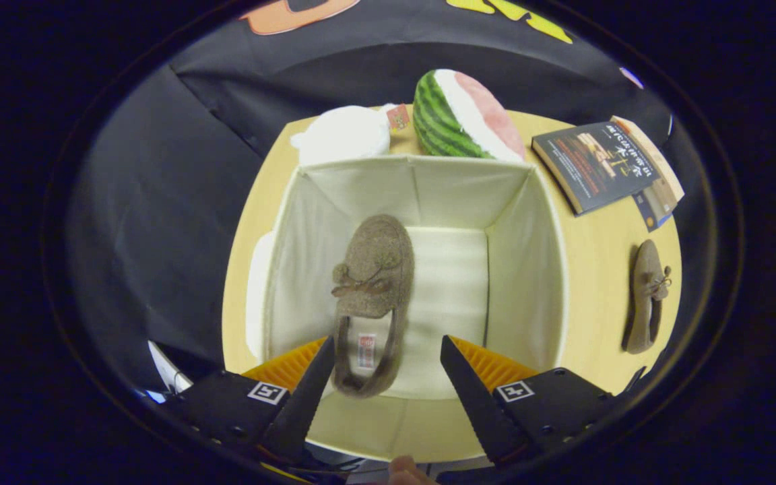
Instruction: Open the storage box then place both shoes into the box .Put the left shoe in first, then the right shoe, with the right side of both shoes facing outward in a uniform manner.
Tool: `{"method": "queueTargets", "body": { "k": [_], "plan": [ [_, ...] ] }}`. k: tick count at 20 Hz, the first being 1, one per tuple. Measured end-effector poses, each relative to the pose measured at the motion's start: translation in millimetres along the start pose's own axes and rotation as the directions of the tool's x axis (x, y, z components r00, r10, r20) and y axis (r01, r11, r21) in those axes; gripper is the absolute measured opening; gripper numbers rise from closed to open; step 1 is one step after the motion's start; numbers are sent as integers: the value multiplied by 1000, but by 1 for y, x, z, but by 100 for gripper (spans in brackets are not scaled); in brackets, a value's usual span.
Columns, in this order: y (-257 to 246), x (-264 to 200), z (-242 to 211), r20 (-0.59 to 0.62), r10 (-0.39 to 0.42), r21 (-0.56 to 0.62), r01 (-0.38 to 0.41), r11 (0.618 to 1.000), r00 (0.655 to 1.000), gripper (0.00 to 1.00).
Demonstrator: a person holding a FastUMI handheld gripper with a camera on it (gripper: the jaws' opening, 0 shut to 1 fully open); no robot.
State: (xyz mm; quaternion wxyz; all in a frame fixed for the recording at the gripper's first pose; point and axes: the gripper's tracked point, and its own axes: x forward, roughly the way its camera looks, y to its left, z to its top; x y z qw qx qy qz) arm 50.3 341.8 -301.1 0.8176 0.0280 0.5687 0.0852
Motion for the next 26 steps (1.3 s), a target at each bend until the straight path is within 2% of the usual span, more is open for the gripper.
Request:
{"method": "queueTargets", "body": {
  "k": [5, 10, 13, 16, 21, 26],
  "plan": [
    [-18, -63, -4, 42, 87, -4, -87, 996, 995, 97],
    [-77, -107, -6, 80, 102, -50, -98, 994, 992, 96],
    [-129, -116, -4, 96, 74, -35, -71, 997, 993, 96],
    [-186, -115, -4, 91, 50, 31, -53, 998, 995, 96],
    [-291, -106, -7, 92, -62, 49, 57, 997, 994, 96],
    [-374, -87, -19, 58, -116, 113, 109, 988, 992, 96]
  ]
}}
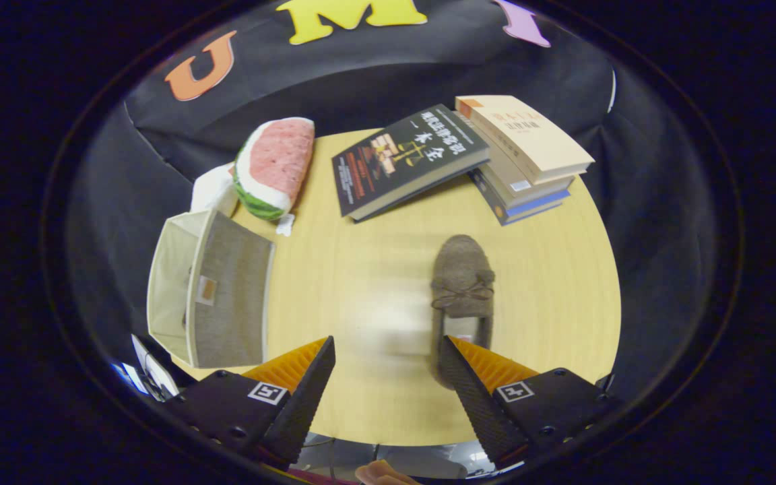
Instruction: Open the storage box then place both shoes into the box .Put the left shoe in first, then the right shoe, with the right side of both shoes facing outward in a uniform manner.
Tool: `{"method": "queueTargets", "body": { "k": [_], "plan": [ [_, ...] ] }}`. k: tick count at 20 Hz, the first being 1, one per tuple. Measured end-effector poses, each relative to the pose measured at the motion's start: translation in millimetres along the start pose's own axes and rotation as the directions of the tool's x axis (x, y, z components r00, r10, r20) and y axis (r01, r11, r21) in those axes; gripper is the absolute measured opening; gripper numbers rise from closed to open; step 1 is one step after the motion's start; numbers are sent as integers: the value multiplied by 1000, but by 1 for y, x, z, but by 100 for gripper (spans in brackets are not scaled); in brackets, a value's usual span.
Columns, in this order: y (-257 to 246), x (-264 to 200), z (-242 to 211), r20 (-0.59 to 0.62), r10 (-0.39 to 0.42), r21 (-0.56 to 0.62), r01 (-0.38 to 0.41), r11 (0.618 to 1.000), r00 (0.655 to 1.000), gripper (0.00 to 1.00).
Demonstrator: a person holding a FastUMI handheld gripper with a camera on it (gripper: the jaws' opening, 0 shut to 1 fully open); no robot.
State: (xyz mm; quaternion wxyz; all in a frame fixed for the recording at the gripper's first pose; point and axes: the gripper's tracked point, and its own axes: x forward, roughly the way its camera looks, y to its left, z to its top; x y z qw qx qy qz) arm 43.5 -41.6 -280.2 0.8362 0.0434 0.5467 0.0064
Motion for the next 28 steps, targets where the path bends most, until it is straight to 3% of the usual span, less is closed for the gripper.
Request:
{"method": "queueTargets", "body": {
  "k": [3, 7, 13, 16, 22, 24, 26, 28],
  "plan": [
    [-46, 22, -5, -32, -47, 26, 48, 999, 998, 97],
    [-100, 58, -7, -54, -143, -42, 141, 989, 988, 97],
    [-132, 98, 0, -65, -202, -56, 199, 978, 977, 94],
    [-132, 110, -1, -89, -178, -49, 174, 983, 980, 90],
    [-105, 123, -4, -78, -49, -57, 45, 997, 996, 29],
    [-103, 125, -2, -78, -47, -38, 44, 998, 996, 11],
    [-103, 119, -2, -78, -70, -51, 66, 997, 995, 2],
    [-102, 117, -4, -82, -66, -47, 63, 997, 994, 0]
  ]
}}
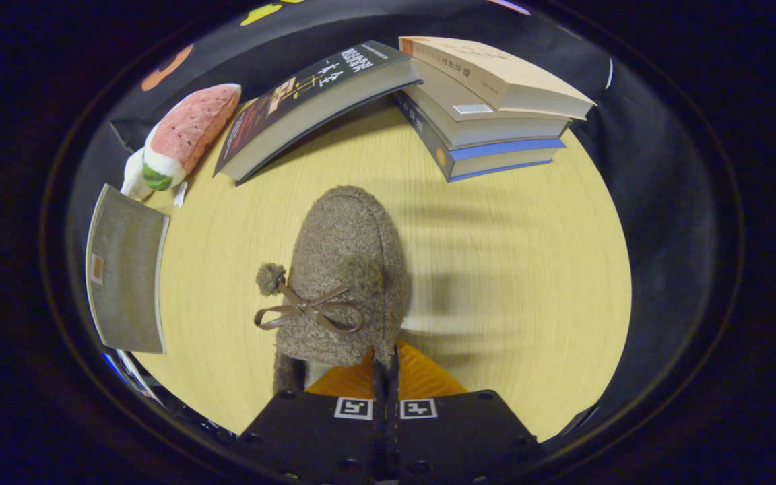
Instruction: Open the storage box then place both shoes into the box .Put the left shoe in first, then the right shoe, with the right side of both shoes facing outward in a uniform manner.
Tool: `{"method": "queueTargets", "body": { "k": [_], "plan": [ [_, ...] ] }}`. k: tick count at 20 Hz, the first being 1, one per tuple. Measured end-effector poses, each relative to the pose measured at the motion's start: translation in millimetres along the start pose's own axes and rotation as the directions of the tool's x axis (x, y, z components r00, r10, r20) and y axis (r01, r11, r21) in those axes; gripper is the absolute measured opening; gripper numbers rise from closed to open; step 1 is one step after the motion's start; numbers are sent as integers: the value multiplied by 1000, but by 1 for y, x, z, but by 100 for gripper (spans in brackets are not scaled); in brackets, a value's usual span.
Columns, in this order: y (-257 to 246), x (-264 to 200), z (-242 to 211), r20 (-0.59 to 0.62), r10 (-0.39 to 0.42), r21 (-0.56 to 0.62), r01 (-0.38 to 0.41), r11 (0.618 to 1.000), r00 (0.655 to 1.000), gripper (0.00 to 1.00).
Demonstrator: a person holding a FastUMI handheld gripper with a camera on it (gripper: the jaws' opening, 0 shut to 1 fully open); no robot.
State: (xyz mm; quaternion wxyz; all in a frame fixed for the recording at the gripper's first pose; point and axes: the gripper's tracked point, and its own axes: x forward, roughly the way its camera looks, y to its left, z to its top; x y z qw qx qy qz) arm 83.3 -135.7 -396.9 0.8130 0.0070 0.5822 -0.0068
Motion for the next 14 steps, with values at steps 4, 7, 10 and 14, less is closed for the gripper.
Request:
{"method": "queueTargets", "body": {
  "k": [4, 7, 10, 14],
  "plan": [
    [10, -33, 8, 37, 38, 51, -40, 998, 999, 0],
    [34, -71, 20, 68, 89, 71, -94, 993, 994, 0],
    [71, -110, 35, 90, 125, 71, -132, 989, 988, 0],
    [146, -160, 58, 115, 217, 71, -226, 972, 969, 0]
  ]
}}
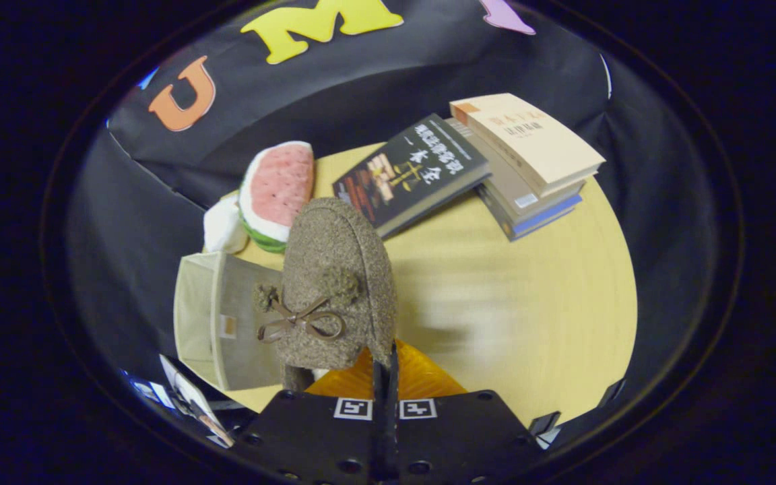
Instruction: Open the storage box then place both shoes into the box .Put the left shoe in first, then the right shoe, with the right side of both shoes facing outward in a uniform manner.
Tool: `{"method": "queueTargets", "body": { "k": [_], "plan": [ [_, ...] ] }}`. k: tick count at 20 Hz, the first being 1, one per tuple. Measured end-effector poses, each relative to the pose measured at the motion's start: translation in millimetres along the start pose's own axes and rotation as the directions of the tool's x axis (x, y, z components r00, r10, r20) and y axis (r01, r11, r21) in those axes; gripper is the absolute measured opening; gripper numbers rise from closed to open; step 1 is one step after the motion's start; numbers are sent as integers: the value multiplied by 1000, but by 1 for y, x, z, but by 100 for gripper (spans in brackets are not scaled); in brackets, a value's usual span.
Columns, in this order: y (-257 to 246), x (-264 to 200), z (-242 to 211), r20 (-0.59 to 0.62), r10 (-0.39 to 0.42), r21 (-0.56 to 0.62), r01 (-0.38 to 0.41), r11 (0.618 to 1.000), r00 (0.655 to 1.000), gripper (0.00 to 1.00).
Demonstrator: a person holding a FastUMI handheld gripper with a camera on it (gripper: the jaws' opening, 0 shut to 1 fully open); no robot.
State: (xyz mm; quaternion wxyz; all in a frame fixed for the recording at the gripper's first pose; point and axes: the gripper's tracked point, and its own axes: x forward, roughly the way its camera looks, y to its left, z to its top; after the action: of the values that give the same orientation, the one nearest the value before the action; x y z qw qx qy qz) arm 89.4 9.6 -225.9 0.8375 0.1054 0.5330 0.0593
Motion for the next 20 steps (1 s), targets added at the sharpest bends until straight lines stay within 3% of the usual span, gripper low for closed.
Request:
{"method": "queueTargets", "body": {
  "k": [7, 12, 15, 20],
  "plan": [
    [143, -12, -1, -12, 79, -63, -79, 995, 997, 0],
    [225, 19, -31, -119, 124, -30, -128, 991, 985, 0],
    [256, 43, -52, -177, 104, 7, -104, 995, 979, 0],
    [272, 88, -69, -198, -2, 14, 4, 1000, 980, 0]
  ]
}}
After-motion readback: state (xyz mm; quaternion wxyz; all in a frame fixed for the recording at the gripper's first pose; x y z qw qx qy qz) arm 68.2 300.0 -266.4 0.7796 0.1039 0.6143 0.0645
